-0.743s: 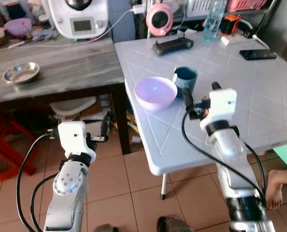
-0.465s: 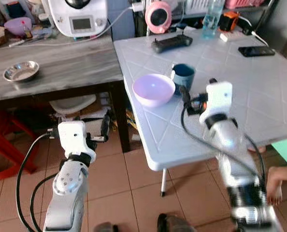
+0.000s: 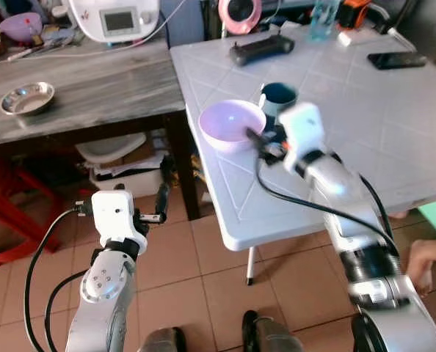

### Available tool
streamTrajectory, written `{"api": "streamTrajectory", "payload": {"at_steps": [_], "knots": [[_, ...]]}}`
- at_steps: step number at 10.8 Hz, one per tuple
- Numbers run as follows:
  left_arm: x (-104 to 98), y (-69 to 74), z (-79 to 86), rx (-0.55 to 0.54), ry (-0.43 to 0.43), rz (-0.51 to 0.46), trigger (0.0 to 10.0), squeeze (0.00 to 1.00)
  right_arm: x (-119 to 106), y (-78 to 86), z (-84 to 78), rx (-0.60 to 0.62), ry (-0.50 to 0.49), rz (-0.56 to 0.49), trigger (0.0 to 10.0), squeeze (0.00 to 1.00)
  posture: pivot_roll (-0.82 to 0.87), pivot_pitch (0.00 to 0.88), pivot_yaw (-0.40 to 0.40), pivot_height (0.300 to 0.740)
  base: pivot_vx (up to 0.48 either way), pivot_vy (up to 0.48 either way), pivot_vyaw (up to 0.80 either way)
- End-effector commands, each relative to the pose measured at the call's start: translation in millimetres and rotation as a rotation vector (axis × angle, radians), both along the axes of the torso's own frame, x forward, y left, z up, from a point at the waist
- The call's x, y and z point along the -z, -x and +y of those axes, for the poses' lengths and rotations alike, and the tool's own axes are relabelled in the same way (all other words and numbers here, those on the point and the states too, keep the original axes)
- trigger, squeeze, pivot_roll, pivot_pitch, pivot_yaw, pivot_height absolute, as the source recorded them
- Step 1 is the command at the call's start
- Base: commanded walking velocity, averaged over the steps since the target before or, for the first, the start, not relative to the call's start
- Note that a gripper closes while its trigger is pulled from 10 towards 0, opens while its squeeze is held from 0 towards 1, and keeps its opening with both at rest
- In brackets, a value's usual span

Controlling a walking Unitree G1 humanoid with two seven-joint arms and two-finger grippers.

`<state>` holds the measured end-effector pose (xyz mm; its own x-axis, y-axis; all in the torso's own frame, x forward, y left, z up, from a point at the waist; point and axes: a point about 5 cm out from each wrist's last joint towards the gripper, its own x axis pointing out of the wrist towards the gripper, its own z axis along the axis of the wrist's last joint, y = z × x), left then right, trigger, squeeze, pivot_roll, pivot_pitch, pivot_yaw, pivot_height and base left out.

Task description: Setting the table

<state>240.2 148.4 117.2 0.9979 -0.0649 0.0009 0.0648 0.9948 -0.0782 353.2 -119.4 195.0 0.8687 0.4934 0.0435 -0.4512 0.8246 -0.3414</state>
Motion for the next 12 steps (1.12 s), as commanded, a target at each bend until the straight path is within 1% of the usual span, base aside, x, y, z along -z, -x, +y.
{"api": "streamTrajectory", "payload": {"at_steps": [1, 2, 4, 5, 6, 9, 10, 11, 12], "knots": [[-2, 2.6, 4.7, -0.019, -0.016, 0.001, 10.0, 0.0, -3, -2.3, 8.8, -0.064, 0.03, 0.011, 10.0, 0.0, 0.01, 0.175, 0.065, 0.74, 0.0, 0.0, 0.0], [-2, 2.9, 5.1, -0.017, -0.023, 0.008, 10.0, 0.0, -5, -5.0, 14.4, -0.113, 0.056, 0.028, 10.0, 0.0, 0.01, 0.178, 0.067, 0.74, 0.0, 0.0, 0.0], [-1, 4.3, 5.3, -0.018, -0.022, 0.023, 10.0, 0.0, -12, -11.8, 18.3, -0.183, 0.091, 0.053, 10.0, 0.0, 0.02, 0.194, 0.072, 0.74, 0.0, 0.0, 0.0], [1, 7.5, 4.4, -0.014, -0.023, 0.038, 10.0, 0.0, -14, -15.3, 19.6, -0.22, 0.123, 0.062, 10.0, 0.0, 0.02, 0.204, 0.072, 0.74, 0.0, 0.0, 0.0], [3, 10.6, 4.5, -0.011, -0.024, 0.054, 10.0, 0.0, -15, -16.0, 22.3, -0.263, 0.15, 0.078, 10.0, 0.0, 0.03, 0.211, 0.07, 0.74, 0.0, 0.0, 0.0], [4, 12.8, 5.6, -0.016, -0.03, 0.07, 10.0, 0.0, -12, -15.4, 27.7, -0.378, 0.225, 0.135, 10.0, 0.0, 0.03, 0.221, 0.067, 0.74, 0.0, 0.0, 0.0], [4, 12.8, 5.3, -0.016, -0.028, 0.072, 10.0, 0.0, -10, -15.4, 24.7, -0.412, 0.276, 0.156, 9.8, 0.0, 0.03, 0.222, 0.066, 0.74, 0.0, 0.0, 0.0], [4, 13.0, 5.4, -0.017, -0.027, 0.074, 10.0, 0.0, -9, -17.3, 22.1, -0.4, 0.288, 0.166, 1.9, 0.0, 0.03, 0.222, 0.064, 0.74, 0.0, 0.0, 0.0], [4, 12.9, 5.3, -0.018, -0.025, 0.075, 10.0, 0.0, -7, -20.1, 17.1, -0.37, 0.304, 0.186, 0.0, 0.0, 0.03, 0.221, 0.063, 0.74, 0.0, 0.0, 0.0]]}}
